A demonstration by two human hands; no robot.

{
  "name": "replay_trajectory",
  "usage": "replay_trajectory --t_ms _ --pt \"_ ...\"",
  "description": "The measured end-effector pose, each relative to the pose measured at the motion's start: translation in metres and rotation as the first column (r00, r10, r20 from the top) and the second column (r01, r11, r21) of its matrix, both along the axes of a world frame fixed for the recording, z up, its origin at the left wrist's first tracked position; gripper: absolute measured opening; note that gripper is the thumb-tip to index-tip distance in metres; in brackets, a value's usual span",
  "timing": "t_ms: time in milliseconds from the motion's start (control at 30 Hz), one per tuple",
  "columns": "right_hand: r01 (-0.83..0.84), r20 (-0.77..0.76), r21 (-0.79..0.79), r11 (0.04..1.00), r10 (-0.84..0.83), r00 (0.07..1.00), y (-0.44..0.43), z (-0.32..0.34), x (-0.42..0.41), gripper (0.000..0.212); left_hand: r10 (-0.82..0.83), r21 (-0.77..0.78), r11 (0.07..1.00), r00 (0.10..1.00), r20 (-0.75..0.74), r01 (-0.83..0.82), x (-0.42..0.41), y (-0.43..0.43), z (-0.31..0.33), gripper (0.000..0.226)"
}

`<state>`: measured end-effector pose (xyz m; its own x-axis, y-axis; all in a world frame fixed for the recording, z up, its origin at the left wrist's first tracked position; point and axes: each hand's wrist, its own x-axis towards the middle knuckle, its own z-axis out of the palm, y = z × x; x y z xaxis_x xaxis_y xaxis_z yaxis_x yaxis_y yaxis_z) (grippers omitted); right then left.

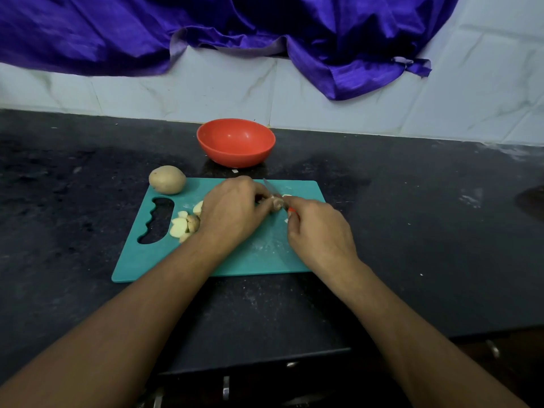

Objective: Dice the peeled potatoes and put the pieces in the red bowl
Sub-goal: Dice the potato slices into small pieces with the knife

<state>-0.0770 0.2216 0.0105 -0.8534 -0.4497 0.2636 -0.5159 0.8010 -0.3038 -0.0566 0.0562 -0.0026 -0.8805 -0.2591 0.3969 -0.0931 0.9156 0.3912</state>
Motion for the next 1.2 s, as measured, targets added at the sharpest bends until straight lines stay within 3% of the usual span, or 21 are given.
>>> replay_trajectory --t_ms 267,567,667,833,1200 --pt "-0.01 -0.026 0.002 1.0 0.01 1.0 -0.001 -0.003 0.003 0.04 0.083 0.056 0.995 0.996 0.031 -0.084 -0.005 0.003 0.008 0.011" --pt "-0.023 -0.017 -0.019 1.0 0.022 1.0 0.001 -0.003 0.003 0.04 0.002 0.119 0.993 0.999 0.045 -0.008 -0.002 -0.007 0.007 0.003" --pt "-0.036 -0.019 -0.026 0.999 0.035 0.999 0.001 -0.002 0.003 0.04 -0.047 0.073 0.996 0.996 0.071 0.042 0.0 -0.013 0.009 0.002" --pt "-0.043 -0.015 -0.043 0.998 0.043 0.999 0.001 -0.003 0.0 0.038 -0.08 0.065 0.995 0.993 0.088 0.074 0.004 -0.015 0.012 0.026" --pt "-0.018 0.026 -0.165 0.986 0.023 0.999 0.007 -0.001 -0.004 0.038 -0.056 -0.059 0.996 0.997 0.058 0.06 0.003 -0.007 0.012 0.016"
